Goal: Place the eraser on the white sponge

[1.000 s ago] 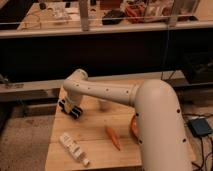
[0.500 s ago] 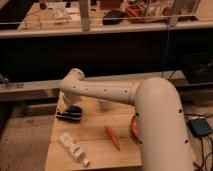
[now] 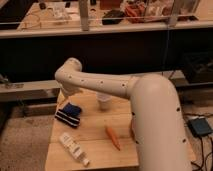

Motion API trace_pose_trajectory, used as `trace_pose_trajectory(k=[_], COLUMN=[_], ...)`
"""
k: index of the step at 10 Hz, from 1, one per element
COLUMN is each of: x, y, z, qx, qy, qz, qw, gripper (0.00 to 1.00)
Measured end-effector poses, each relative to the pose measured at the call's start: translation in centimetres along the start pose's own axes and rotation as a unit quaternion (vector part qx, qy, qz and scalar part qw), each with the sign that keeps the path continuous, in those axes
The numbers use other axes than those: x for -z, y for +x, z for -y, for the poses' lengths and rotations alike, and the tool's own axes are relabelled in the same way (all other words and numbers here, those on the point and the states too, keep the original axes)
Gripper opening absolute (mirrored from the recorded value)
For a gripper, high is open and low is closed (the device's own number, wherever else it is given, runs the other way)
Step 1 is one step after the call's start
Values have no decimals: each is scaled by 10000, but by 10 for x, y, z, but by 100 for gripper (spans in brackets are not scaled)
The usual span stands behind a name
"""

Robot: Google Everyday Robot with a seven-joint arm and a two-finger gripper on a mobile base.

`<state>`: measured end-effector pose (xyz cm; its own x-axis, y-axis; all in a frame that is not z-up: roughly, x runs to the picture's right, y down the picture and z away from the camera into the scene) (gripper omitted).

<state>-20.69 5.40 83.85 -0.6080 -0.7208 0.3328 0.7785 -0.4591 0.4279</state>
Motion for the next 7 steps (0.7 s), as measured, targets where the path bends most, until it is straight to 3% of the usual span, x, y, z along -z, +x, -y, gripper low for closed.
trace_pose_trajectory(k=[1, 7], x=[-3, -4], y=[1, 1], z=[1, -1], qx=[-13, -30], qy=[-34, -46], qz=[129, 128], qw=[9999, 9999], gripper=[80, 80])
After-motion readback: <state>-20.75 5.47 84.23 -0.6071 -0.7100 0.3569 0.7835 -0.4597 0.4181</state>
